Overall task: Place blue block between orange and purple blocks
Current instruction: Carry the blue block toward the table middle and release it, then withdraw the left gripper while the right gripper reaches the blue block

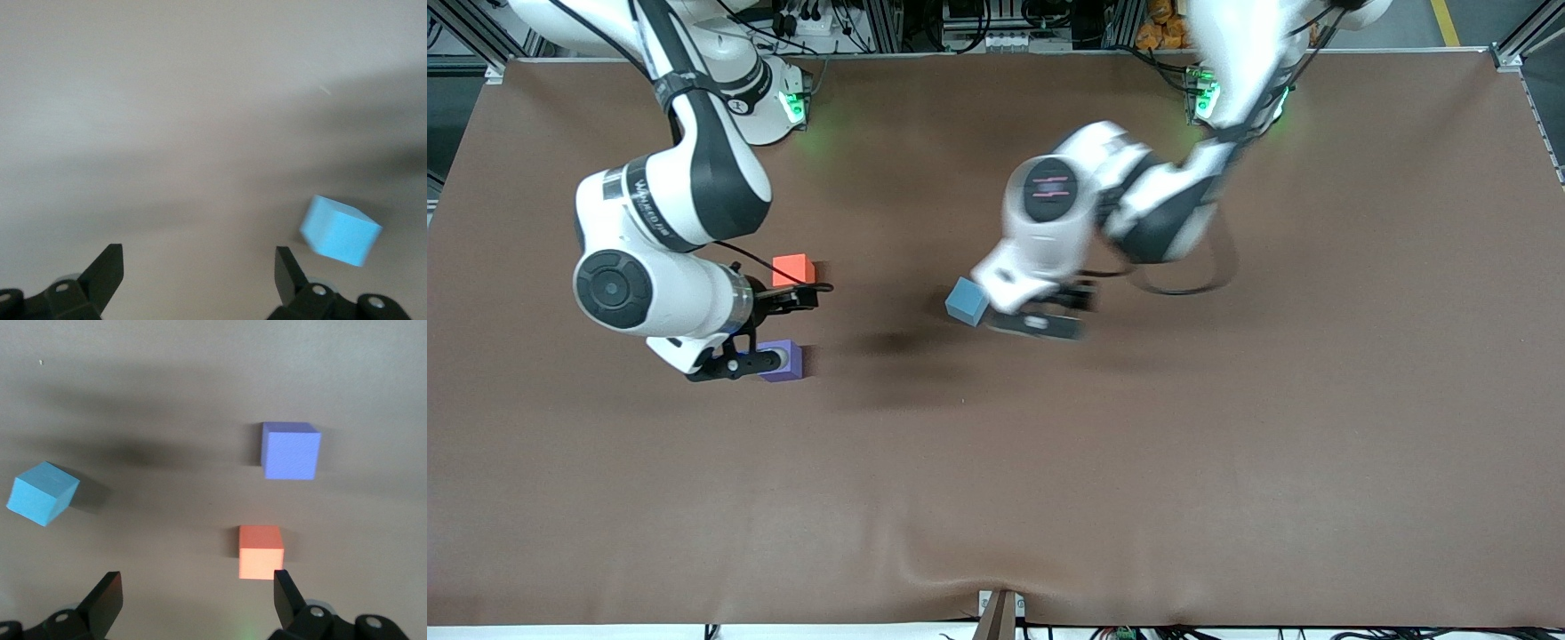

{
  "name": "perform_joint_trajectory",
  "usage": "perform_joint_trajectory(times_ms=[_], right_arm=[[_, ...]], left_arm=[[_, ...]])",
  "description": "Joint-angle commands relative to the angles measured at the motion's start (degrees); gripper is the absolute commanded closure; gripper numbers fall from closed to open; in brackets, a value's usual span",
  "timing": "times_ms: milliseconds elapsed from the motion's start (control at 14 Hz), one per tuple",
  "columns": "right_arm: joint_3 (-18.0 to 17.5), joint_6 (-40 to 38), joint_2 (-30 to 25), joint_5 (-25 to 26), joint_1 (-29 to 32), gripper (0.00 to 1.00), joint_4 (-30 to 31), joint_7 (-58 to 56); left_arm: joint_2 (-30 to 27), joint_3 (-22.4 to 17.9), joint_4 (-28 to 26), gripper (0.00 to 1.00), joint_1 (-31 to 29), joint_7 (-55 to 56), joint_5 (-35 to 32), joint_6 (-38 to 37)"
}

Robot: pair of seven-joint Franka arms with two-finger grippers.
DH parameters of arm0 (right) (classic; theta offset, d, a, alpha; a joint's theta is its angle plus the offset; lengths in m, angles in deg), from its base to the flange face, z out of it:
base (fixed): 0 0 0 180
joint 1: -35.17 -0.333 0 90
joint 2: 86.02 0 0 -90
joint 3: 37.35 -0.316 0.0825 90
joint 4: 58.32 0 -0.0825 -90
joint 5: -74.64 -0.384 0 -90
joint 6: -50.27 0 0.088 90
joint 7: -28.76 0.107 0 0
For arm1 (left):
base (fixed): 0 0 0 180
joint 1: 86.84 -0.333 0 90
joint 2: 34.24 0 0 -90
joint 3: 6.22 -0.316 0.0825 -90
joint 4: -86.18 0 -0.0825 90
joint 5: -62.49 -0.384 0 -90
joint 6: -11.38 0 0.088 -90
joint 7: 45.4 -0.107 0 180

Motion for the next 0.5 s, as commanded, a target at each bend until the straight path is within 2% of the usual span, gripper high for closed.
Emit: perform_joint_trajectory(times_ms=[0, 214, 429], right_arm=[[0.4, 2.0, -1.4, -0.5, -5.5, 0.0, 1.8, 10.4], [0.4, 3.5, -1.3, -0.5, -8.7, 0.0, 1.6, 20.8], [0.4, 5.9, -0.6, -0.6, -12.4, 0.0, 1.5, 33.7]], left_arm=[[-7.4, 1.1, -2.4, 0.0, -12.3, -7.0, 0.0, -5.6], [-11.1, 1.1, -2.6, 0.0, -22.9, -15.6, -0.2, -8.6], [-14.6, 0.9, -2.7, 0.0, -29.4, -18.8, -0.2, -10.0]])
